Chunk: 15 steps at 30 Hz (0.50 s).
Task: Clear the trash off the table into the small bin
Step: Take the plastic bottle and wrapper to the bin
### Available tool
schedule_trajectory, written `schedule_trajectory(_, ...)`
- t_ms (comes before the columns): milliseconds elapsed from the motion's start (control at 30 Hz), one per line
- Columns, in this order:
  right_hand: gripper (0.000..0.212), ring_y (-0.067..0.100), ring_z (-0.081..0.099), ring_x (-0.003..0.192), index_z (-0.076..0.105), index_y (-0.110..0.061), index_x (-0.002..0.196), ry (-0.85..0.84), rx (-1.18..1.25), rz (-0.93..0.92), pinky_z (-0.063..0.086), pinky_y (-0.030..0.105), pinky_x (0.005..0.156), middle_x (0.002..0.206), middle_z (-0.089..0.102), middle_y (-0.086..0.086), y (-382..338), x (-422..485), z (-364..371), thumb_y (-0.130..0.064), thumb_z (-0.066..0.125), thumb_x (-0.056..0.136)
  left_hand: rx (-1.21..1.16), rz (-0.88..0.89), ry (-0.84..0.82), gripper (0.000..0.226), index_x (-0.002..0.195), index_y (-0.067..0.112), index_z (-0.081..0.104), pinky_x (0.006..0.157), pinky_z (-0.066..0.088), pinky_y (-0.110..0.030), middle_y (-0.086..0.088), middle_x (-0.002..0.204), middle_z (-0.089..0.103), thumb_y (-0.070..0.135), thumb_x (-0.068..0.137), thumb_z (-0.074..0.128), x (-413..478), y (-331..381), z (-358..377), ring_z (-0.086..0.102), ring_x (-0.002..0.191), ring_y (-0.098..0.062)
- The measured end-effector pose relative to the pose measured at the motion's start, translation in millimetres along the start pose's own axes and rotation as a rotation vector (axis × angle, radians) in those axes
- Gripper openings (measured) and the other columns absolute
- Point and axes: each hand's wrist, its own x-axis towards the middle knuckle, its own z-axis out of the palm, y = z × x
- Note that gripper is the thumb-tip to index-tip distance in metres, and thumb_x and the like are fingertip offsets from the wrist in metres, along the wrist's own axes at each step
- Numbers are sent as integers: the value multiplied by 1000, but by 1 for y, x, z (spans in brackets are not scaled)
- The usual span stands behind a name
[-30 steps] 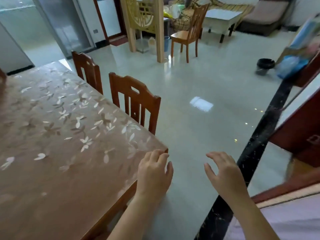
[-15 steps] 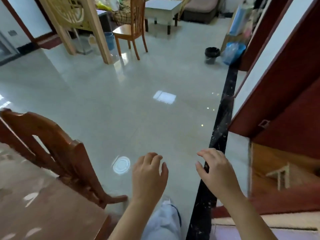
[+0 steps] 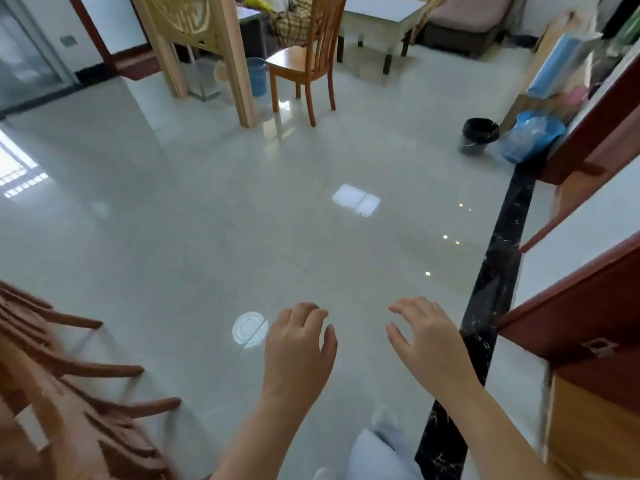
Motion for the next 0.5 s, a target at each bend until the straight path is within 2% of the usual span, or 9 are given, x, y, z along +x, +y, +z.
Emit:
schedule_trajectory(267, 21, 34, 62, 82, 66, -4, 93, -31, 67, -128, 51, 40, 74, 90, 68, 13, 8, 195, 41, -7, 70, 73, 94, -174, 112, 15, 80, 4, 66, 61, 50, -35, -11, 83, 69, 2, 67, 73, 149, -63, 30, 61, 68, -32)
schedule_trajectory(367, 20, 34, 62, 82, 66, -4, 92, -72, 80, -208, 51, 41, 75, 90, 68, 13, 3, 271, 47, -8, 70, 73, 123, -215, 175, 12, 80, 4, 66, 62, 50, -33, -11, 83, 69, 10, 71, 63, 215, -74, 31, 62, 69, -30)
schedule_trajectory(500, 20, 33, 62, 87, 66, -4, 94, -95, 98, -293, 51, 42, 76, 94, 68, 13, -22, 365, 59, -10, 69, 75, 167, -286, 235, 24, 82, 6, 66, 63, 49, -32, -10, 85, 69, 21, 77, 49, 277, -102, 15, 62, 71, -28)
